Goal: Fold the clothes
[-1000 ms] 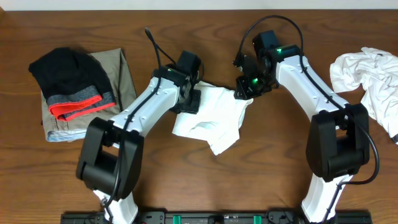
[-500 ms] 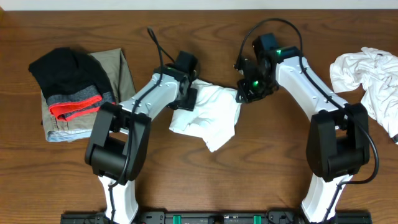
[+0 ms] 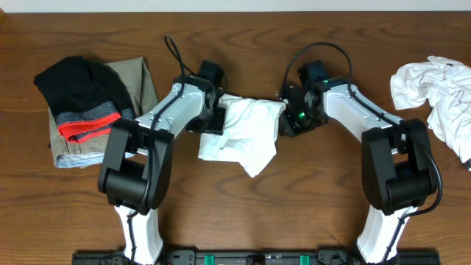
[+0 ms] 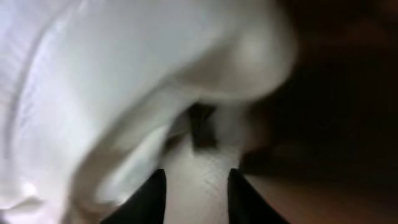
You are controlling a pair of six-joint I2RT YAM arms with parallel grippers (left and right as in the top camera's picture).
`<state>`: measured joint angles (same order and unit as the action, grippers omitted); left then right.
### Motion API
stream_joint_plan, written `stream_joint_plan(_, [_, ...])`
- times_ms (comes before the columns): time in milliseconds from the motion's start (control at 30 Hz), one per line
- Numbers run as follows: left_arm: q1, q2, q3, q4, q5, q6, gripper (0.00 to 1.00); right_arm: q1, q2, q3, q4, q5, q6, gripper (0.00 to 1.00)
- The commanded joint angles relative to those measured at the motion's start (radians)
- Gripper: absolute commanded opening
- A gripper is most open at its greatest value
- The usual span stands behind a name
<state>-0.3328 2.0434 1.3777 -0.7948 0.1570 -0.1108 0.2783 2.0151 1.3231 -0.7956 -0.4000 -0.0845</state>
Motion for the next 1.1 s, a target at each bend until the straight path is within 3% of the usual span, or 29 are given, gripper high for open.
stream_joint_plan(0, [0.0,0.063,-0.041,-0.034,0.121,0.002,0.54,0.003,-0.013,0.031,-0.043,-0.127,-0.007,0.34])
stream_joint_plan(233, [0.0,0.063,-0.041,-0.042,0.12,0.026,0.54,-0.014,-0.013,0.032,-0.083,-0.287,-0.023,0.34])
stream_joint_plan(433, [0.0,0.063,-0.041,-0.076,0.119,0.029,0.54,-0.106,-0.013,0.058,-0.097,-0.296,-0.025,0.33])
stream_joint_plan(633, [0.0,0.063,-0.041,-0.072,0.119,0.029,0.54,-0.182,-0.014,0.104,-0.242,-0.422,-0.097,0.36])
stream_joint_plan(833, [0.0,0.063,-0.041,-0.068,0.119,0.029,0.54,-0.152,-0.014,0.094,-0.38,-0.418,-0.185,0.4])
stream_joint_plan(1067, [0.0,0.063,-0.041,-0.068,0.119,0.029,0.55,-0.096,-0.014,0.076,-0.374,-0.359,-0.185,0.41])
